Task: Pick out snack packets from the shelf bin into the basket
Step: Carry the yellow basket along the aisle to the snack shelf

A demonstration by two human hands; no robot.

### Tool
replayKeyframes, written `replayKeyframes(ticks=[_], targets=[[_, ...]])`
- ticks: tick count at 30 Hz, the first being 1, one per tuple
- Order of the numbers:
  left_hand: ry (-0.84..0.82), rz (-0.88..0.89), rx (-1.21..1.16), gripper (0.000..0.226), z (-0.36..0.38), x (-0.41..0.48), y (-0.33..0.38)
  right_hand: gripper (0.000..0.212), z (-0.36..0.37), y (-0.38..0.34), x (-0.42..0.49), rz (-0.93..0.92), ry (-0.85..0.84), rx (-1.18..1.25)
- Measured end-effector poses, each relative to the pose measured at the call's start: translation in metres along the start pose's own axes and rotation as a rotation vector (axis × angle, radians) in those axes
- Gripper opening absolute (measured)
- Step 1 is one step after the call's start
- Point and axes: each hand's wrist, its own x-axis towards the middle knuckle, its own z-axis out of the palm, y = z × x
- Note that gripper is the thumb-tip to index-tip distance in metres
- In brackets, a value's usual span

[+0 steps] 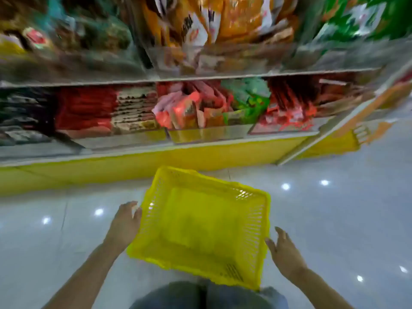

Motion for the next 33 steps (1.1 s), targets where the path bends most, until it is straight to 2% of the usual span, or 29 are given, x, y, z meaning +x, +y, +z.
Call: replayKeyframes(ticks=[3, 7, 11, 15, 19, 21, 29, 31, 33], targets=[[-0.063, -0.102, 0.099, 0.047, 0.041, 0.038, -0.039, 0.056, 0.051, 0.006, 0.036, 0.189, 0.04, 0.145], [-0.119, -0.179, 0.081, 0.052, 0.08, 0.065, -0.073, 0.054, 0.088, 0.009, 0.072, 0.457, 0.072, 0.367], [-0.111, -0.236, -0.014, 0.047, 0.081, 0.075, -0.076, 0.054, 0.08, 0.017, 0.081, 0.531, 0.04, 0.488], [-0.092, -0.314, -0.097, 0.053, 0.051, 0.06, -0.088, 0.037, 0.052, 0.002, 0.058, 0.549, -0.045, 0.792], [0.014, -0.421, -0.195, 0.06, -0.003, 0.016, -0.108, 0.057, 0.032, -0.034, 0.021, 0.487, -0.17, 0.791], [0.102, -0.455, -0.198, 0.06, -0.038, -0.015, -0.12, 0.059, 0.027, -0.059, 0.001, 0.445, -0.194, 0.753], [0.436, -0.62, -0.376, 0.051, -0.161, -0.154, -0.181, 0.066, 0.025, -0.198, -0.088, 0.185, -0.107, 0.294], [0.499, -0.669, -0.43, 0.051, -0.19, -0.187, -0.198, 0.066, 0.027, -0.241, -0.115, 0.074, -0.063, 0.122], [0.561, -0.707, -0.487, 0.052, -0.218, -0.215, -0.217, 0.065, 0.031, -0.282, -0.142, -0.082, -0.018, 0.05]])
